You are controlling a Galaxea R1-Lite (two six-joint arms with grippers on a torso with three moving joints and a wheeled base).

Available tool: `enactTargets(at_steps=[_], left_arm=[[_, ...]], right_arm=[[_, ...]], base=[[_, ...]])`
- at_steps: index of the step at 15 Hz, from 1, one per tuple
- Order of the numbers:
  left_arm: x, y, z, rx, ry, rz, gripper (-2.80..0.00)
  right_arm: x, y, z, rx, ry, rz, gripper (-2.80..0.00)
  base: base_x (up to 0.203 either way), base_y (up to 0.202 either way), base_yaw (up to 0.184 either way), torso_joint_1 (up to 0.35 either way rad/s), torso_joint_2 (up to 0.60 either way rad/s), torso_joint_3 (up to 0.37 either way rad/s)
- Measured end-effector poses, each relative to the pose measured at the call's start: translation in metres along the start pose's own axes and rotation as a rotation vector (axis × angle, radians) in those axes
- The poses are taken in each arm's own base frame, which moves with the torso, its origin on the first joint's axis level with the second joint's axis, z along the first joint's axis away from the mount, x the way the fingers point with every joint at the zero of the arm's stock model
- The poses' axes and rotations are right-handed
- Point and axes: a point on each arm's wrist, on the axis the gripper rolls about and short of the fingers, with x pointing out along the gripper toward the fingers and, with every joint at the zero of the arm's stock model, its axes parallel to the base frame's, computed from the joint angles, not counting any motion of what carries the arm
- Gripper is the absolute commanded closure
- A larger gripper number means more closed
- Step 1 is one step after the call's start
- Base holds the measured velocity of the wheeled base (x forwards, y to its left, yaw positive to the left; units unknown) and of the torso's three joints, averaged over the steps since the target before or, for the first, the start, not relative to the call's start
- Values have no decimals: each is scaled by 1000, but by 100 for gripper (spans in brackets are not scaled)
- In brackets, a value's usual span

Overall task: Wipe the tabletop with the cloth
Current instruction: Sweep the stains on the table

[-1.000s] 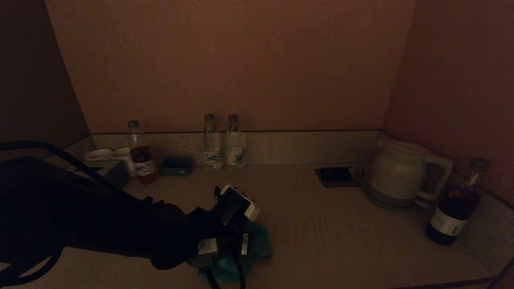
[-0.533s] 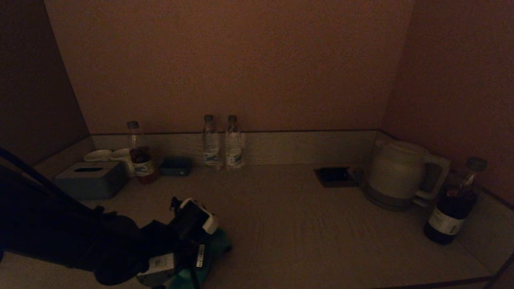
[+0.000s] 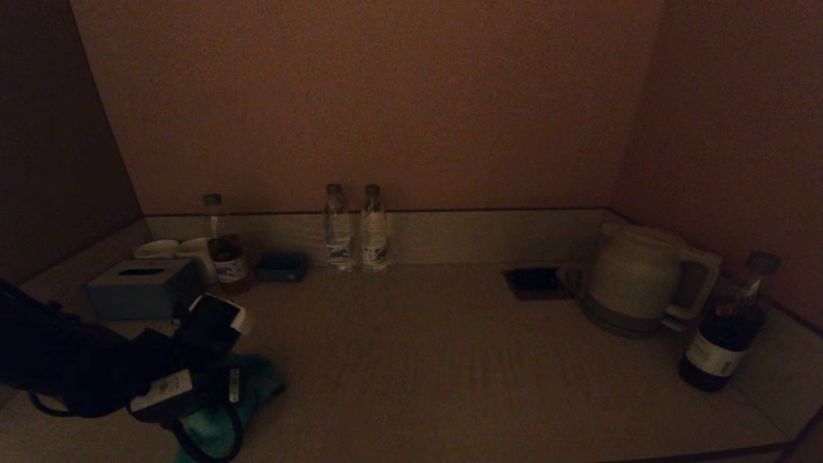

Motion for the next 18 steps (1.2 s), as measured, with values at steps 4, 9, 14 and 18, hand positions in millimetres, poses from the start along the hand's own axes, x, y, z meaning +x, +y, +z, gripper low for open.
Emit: enactTargets(at_steps=[4, 9, 14, 18], left_arm=[[12, 47, 7, -107, 24, 107, 0], [29, 99, 10, -220, 56, 286, 0], [43, 131, 23, -289, 64, 368, 0], [64, 159, 30, -338, 73, 447, 0]], right_arm=[[0, 0, 0, -1, -1, 0, 0], [0, 0, 0, 0, 0, -1, 0], [0, 0, 0, 0, 0, -1, 0], [0, 0, 0, 0, -1, -1, 0]], base=[[0, 0, 0, 0, 0, 0], [0, 0, 0, 0, 0, 0], [0, 0, 0, 0, 0, 0], [0, 0, 0, 0, 0, 0]])
